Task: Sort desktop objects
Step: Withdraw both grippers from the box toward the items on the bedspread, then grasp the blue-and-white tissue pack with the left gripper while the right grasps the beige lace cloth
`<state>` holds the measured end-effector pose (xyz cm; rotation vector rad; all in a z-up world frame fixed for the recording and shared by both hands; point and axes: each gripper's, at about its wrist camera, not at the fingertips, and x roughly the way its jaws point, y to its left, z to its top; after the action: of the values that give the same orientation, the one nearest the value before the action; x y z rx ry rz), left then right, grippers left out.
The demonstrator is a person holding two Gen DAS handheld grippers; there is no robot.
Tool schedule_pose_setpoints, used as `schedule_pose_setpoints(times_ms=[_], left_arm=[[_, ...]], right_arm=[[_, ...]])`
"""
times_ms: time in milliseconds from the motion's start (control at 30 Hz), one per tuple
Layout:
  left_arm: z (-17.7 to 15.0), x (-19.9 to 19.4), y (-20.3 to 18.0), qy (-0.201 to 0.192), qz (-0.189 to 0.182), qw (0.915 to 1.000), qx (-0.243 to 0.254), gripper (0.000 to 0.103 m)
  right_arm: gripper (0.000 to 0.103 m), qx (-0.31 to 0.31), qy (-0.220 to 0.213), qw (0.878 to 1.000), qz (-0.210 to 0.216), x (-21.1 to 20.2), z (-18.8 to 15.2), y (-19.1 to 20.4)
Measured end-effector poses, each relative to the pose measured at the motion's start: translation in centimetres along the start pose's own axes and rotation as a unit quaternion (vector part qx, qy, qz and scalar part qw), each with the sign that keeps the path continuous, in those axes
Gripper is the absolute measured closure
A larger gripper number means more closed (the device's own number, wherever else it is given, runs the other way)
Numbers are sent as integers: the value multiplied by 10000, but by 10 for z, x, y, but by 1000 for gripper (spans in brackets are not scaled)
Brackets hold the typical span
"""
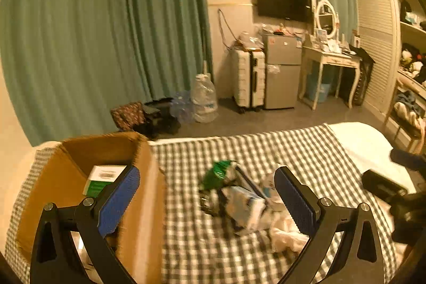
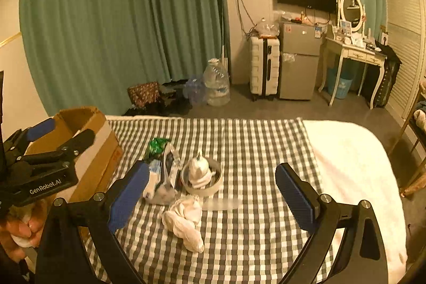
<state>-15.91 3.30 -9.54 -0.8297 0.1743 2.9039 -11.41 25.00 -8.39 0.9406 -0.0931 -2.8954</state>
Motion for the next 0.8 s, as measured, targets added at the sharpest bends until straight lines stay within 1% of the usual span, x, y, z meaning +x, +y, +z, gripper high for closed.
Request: schedule_pose_setpoints(times_ms=[100, 200, 333, 367, 467, 533, 600, 667, 767, 800], left_arm=[[-6, 10, -12, 119, -45, 9999, 93, 0], [-13, 27, -18, 403, -183, 9990, 57, 1], [-25, 48, -23, 754, -344, 9965, -54, 16], [-28, 53, -25, 831, -350, 9959, -40, 17], [-32, 59, -28, 902, -329, 9954, 10, 18], [-34, 63, -28, 929, -341, 9951, 35, 18], [-37, 68, -29, 1016, -326, 9943, 80, 18], [-41, 74, -30, 1143, -254, 9930, 127, 18], [-47, 83, -28, 1288, -221, 9914, 92, 18], [-50, 85, -27, 1337, -217, 9908, 73, 18]], right_arm=[[7, 3, 155, 9999, 32, 10, -8, -1], [7, -3, 286, 9996, 48, 18, -13, -1], [7, 87, 453, 9989, 99, 27, -19, -2], [7, 82, 472, 9988, 108, 30, -20, -1], [7, 43, 538, 9985, 109, 36, -24, 1], [8, 60, 681, 9976, 143, 44, -29, 0], [14, 60, 860, 9961, 184, 51, -33, 1], [17, 101, 1010, 9945, 253, 55, -35, 0], [18, 52, 993, 9947, 244, 57, -37, 2], [21, 37, 997, 9948, 220, 59, -38, 2]])
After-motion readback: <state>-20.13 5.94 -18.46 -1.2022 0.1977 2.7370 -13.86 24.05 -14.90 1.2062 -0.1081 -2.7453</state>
